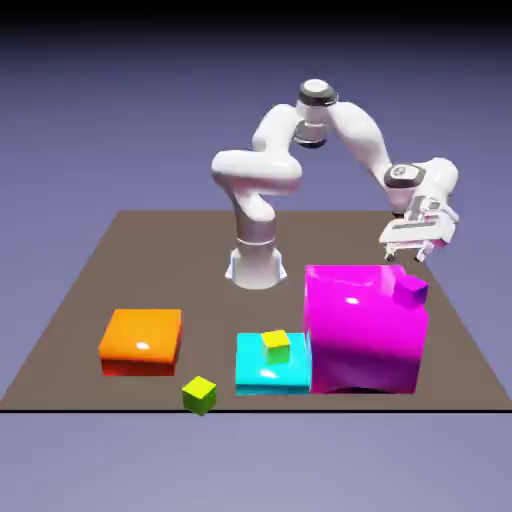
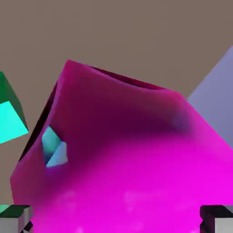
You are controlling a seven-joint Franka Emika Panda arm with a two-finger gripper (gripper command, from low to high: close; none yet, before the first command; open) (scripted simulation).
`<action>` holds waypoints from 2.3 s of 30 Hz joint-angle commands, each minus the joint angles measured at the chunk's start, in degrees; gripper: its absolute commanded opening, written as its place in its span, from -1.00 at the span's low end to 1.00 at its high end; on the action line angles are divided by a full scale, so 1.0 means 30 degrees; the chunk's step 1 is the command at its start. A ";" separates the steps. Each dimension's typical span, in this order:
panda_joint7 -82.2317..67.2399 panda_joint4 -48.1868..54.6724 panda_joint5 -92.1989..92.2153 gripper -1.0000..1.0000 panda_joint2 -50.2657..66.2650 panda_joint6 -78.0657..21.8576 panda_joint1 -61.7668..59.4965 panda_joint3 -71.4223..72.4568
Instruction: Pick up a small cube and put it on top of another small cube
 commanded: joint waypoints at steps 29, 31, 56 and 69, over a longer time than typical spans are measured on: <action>0.6699 0.0126 0.2530 -1.00 0.1028 -0.0568 -0.0714 -0.3835; 0.8327 -0.0127 0.3521 -1.00 0.2413 -0.0587 -0.1137 -0.5204; 2.7955 -0.3276 1.5796 -1.00 1.9716 -0.1024 -0.6694 -2.1619; 3.1313 -0.3789 2.0341 -1.00 2.5263 -0.1392 -0.5592 -2.7012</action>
